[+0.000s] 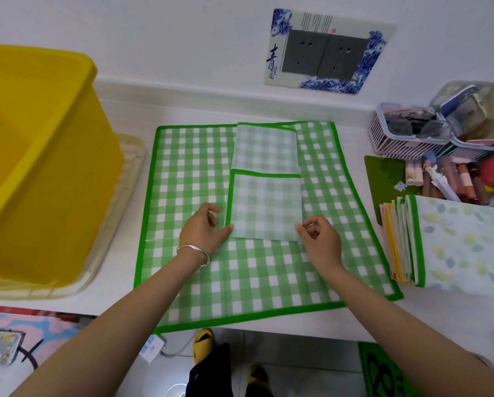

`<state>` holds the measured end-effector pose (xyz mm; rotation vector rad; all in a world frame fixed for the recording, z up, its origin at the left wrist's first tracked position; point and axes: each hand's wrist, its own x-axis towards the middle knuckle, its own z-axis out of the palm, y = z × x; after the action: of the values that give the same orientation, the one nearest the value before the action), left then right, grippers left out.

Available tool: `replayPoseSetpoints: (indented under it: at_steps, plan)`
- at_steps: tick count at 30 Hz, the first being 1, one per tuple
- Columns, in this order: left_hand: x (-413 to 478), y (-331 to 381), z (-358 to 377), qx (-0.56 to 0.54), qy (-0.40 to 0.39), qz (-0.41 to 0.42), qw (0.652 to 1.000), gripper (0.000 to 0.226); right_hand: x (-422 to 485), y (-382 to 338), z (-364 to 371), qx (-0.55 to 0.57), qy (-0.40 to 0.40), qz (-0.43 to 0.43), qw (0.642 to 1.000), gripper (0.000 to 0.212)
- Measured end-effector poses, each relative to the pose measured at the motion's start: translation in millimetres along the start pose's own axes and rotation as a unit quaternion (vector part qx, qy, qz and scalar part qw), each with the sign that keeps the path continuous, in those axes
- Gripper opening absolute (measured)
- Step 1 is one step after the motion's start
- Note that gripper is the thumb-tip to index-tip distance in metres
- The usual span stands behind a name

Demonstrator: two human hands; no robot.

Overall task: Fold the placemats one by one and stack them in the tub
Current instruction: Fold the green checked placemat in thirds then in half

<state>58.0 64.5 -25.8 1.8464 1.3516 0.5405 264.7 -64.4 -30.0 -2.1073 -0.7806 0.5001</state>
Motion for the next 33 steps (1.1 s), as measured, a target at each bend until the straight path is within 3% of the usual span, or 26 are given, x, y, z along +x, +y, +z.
replayPoseSetpoints:
  at_steps: [4,7,10,16,23,28,33]
  plan:
    - [0,2,8,0.122,-0.008,0.137,0.983,0.050,-4,-1,5,-0.038,0.028,-0.013,0.999,0.016]
    - [0,7,22,0.209,-0.061,0.205,0.954,0.056,-7,-4,16,-0.128,0.065,-0.103,0.984,0.026]
    - [0,10,36,0.297,-0.115,0.179,0.931,0.081,-7,-17,37,-0.176,0.023,-0.163,0.971,0.041]
    - [4,3,46,0.343,-0.127,0.166,0.916,0.080,-8,-26,69,-0.309,-0.077,-0.206,0.925,0.070]
    - [6,-1,41,0.334,-0.118,0.188,0.916,0.074,3,-13,55,-0.377,-0.120,-0.216,0.893,0.069]
    - [12,-12,27,0.326,-0.131,0.211,0.912,0.062,18,7,23,-0.373,-0.144,-0.192,0.896,0.061]
    - [14,-22,19,0.334,-0.130,0.212,0.909,0.074,25,14,8,-0.366,-0.181,-0.198,0.891,0.066]
